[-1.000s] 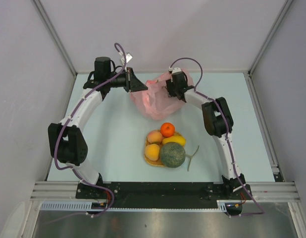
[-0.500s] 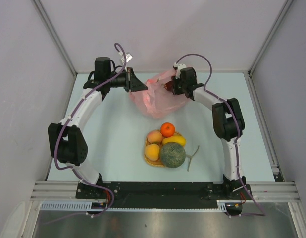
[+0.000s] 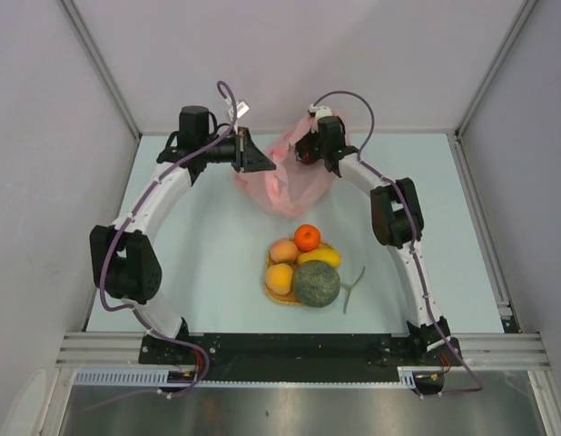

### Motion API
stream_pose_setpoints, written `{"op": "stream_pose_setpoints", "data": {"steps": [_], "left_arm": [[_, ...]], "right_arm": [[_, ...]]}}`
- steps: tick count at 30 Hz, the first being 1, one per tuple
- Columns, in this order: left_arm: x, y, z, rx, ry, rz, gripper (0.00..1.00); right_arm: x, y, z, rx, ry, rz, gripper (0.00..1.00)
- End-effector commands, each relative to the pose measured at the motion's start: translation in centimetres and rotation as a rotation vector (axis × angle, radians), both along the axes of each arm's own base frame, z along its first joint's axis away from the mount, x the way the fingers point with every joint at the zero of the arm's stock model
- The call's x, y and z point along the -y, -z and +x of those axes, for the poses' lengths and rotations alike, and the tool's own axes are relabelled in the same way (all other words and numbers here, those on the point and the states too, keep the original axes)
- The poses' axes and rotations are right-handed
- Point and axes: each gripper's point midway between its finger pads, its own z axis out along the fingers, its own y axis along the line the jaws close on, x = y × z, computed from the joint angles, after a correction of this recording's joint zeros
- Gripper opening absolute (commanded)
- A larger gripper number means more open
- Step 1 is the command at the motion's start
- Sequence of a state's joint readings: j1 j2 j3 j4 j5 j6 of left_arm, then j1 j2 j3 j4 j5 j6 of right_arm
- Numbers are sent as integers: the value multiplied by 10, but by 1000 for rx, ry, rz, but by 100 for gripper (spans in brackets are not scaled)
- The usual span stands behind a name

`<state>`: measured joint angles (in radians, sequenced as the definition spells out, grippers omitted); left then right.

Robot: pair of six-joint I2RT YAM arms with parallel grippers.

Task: Take the fake fruits out of the plastic bag
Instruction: Take out the fake fruit from the plastic bag.

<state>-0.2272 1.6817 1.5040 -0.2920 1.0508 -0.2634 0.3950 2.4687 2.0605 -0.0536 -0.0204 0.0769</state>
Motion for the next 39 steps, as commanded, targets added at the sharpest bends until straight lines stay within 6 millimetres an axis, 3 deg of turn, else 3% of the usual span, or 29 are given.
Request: {"op": "stream_pose_setpoints", "data": {"steps": [1, 4, 10, 11, 13, 14, 15, 17, 18, 19, 20, 21, 24, 25, 27, 28, 29, 30, 31, 32, 33, 34, 35, 36, 39], "left_arm": [[12, -17, -20, 37, 84, -16, 0], [12, -16, -24, 43, 84, -3, 0], [9, -13, -21, 67, 54, 26, 0], [9, -10, -20, 68, 51, 30, 0], [8, -9, -16, 71, 35, 42, 0], [8, -9, -14, 78, 29, 47, 0], [6, -9, -11, 86, 16, 53, 0], [6, -9, -5, 99, 7, 62, 0], [4, -9, -1, 106, -7, 71, 0], [4, -9, 2, 123, -17, 81, 0], [3, -8, 8, 132, -23, 81, 0], [3, -8, 11, 138, -26, 81, 0], [3, -7, 24, 153, -45, 87, 0], [4, -7, 26, 159, -47, 90, 0], [3, -9, 35, 176, -64, 104, 0], [2, -11, 38, 193, -71, 110, 0], [1, -12, 43, 207, -86, 116, 1], [0, -14, 45, 217, -96, 119, 0], [0, -14, 46, 219, -104, 120, 0], [-1, -15, 50, 229, -126, 123, 0], [-2, -14, 51, 226, -138, 124, 0], [-3, -13, 50, 213, -151, 124, 0], [-4, -14, 50, 221, -160, 123, 0], [-5, -14, 50, 221, -168, 124, 0], [-8, -12, 46, 216, -192, 130, 0]], "right_arm": [[-11, 8, 28, 76, 68, -43, 97], [-13, 5, 36, 104, 75, -52, 71], [-17, -9, 29, 111, -4, -41, 33], [-16, -23, 28, 123, -11, -33, 29], [-17, -24, 18, 96, -62, -23, 22], [-17, -46, 12, 109, -78, -9, 20], [-21, -53, 4, 104, -112, 5, 19], [-12, -54, -10, 65, -131, 18, 17], [-12, -86, -20, 88, -158, 57, 17], [-8, -92, -26, 77, -164, 73, 16], [0, -86, -35, 37, -161, 92, 16], [0, -114, -48, 58, -198, 126, 16], [5, -118, -82, 1, -261, 152, 16], [8, -142, -95, 24, -280, 164, 17], [8, -129, -125, -47, -328, 168, 18], [10, -147, -142, -31, -347, 176, 18], [12, -146, -155, -55, -361, 177, 18], [13, -133, -173, -93, -373, 169, 18], [16, -153, -188, -52, -393, 161, 18], [16, -155, -203, -56, -412, 143, 18], [9, -146, -224, -83, -446, 125, 18], [6, -150, -236, -49, -496, 80, 18], [4, -166, -258, -13, -538, 62, 18], [-9, -168, -278, 1, -599, 42, 18], [-19, -173, -324, 53, -725, -40, 18]]}}
